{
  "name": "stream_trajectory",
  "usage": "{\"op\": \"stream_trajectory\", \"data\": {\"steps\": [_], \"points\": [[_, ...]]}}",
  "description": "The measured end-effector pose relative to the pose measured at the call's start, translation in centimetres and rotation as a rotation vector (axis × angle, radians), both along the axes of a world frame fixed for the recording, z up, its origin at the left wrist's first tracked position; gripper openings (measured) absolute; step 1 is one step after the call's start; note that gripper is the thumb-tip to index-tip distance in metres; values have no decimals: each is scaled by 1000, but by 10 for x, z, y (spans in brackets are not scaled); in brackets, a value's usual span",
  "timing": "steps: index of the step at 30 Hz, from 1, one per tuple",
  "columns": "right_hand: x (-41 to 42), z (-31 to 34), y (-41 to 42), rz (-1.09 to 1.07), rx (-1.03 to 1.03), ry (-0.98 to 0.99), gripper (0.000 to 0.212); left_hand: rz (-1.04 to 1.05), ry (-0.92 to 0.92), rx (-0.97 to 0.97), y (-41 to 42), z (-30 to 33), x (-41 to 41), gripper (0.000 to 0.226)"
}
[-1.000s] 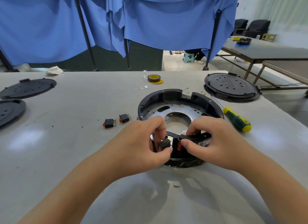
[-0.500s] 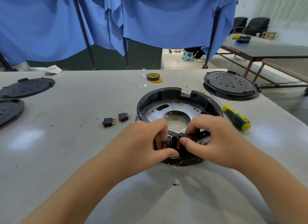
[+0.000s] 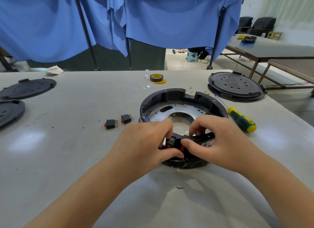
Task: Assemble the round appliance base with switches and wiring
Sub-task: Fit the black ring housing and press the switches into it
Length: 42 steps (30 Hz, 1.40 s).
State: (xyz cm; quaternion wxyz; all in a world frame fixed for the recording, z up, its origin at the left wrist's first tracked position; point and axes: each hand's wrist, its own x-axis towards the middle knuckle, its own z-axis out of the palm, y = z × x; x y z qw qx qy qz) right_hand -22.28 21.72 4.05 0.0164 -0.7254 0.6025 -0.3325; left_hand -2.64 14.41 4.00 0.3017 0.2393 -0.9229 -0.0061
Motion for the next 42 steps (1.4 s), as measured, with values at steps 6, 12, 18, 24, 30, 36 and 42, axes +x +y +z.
{"op": "stream_trajectory", "data": {"steps": [6,12,18,24,30,36,42], "points": [[9,-2,0,-43,-73,5,38,-1,74,-112,-9,1,-3,64],[9,-4,-2,-16,-81,-10,35,-20,51,60,-13,-5,-3,60],[7,-3,-3,18,-67,-22,36,-7,59,96,-12,-2,-8,59],[12,-4,-1,-8,-87,-8,32,-20,29,134,-14,0,-5,56],[17,-6,0,-43,-105,3,29,-62,-30,272,-15,7,8,58],[21,-5,1,-58,-102,43,28,-58,-21,443,-21,9,17,39],[23,-4,1,-68,-99,48,27,-37,-12,433,-21,9,14,38]]}}
